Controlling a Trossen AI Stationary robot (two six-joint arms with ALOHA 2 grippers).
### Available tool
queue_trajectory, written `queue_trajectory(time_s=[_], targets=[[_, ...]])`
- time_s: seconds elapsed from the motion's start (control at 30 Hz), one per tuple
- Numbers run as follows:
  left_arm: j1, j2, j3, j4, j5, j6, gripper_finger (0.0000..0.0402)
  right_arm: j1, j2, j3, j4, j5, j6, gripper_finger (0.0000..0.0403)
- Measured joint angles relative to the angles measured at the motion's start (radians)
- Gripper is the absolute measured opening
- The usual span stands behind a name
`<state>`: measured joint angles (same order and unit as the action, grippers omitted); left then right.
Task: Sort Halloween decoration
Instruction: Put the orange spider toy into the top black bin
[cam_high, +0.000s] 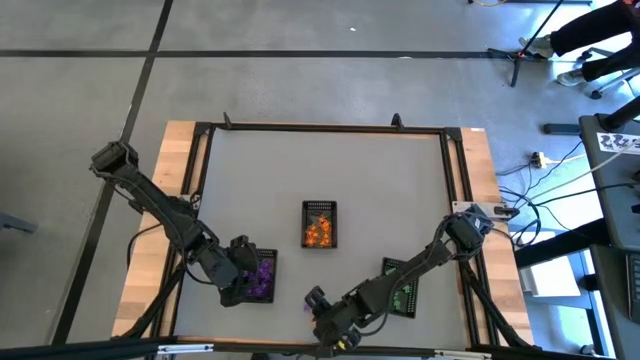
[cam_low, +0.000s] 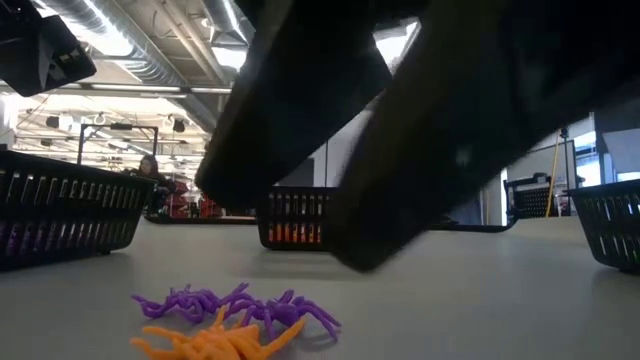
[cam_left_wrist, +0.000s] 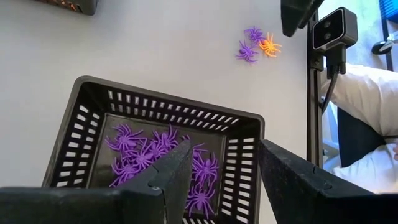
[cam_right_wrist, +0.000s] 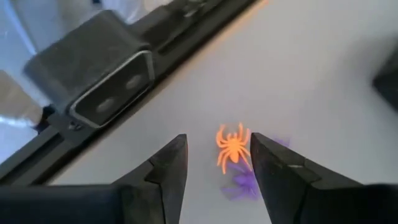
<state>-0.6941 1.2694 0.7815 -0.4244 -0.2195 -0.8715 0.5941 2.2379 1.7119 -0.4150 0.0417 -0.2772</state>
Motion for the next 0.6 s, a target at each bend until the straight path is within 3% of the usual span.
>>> queue_trajectory(time_s=[0.27, 0.6], targets=[[0.0, 0.0, 0.0, 0.0, 0.0, 0.0, 0.0174, -0.012, 0.014, -0.001, 0.02, -0.02, -0.148, 0.0172], [0.0, 0.0, 0.0, 0.0, 0.0, 0.0, 0.0174, -0.064, 0.06, -0.001, 0.054, -0.155, -0.173, 0.0172]])
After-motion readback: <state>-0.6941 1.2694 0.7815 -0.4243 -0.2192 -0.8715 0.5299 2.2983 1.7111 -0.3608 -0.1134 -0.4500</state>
